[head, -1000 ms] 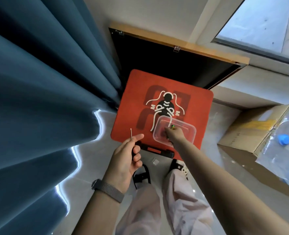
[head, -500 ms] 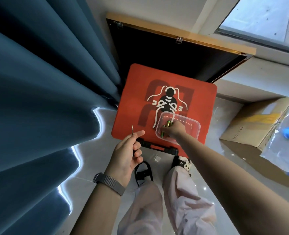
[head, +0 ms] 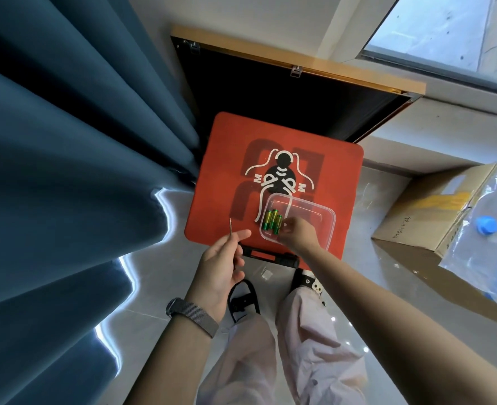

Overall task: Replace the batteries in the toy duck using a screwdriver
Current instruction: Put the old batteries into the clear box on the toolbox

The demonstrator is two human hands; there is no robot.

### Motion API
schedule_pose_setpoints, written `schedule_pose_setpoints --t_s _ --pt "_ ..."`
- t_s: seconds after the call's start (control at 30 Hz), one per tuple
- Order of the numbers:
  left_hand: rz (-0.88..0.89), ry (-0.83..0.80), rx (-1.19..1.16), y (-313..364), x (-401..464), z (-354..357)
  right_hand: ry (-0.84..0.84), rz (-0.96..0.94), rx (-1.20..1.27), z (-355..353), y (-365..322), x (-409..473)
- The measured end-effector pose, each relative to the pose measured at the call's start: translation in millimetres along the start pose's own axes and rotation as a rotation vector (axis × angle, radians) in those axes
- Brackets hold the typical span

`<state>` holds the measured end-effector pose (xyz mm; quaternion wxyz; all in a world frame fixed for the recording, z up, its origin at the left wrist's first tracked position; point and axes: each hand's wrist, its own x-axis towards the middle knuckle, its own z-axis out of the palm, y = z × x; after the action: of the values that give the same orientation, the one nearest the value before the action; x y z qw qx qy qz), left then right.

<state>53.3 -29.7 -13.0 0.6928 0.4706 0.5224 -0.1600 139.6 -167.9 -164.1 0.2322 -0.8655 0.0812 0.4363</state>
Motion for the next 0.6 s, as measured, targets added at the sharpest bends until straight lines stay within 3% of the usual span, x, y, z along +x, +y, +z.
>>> schedule_pose_setpoints --t_s 0.07,0.13,0.3,0.47,0.6 --pt "0.057 0.016 0.074 -0.3 -1.5 4.5 0.130 -0.056 0.139 -3.1 0.2 -21.4" --pt "0.107 0.015 0.098 1.1 -3.3 9.9 0.151 -0.112 0.409 -8.6 -4.6 -50.3" --pt "0.139 -0.085 0.024 3.0 -8.6 31.9 -0.172 -0.272 0.873 -32.1 -17.3 -124.6" --pt "0.110 -0.096 0.039 -8.7 -10.8 49.9 -0.098 -0.380 0.767 -36.4 -5.3 -133.1" --pt "0.053 -0.136 0.084 -13.3 -11.5 53.3 -0.229 -0.390 0.592 -61.8 1.7 -123.6"
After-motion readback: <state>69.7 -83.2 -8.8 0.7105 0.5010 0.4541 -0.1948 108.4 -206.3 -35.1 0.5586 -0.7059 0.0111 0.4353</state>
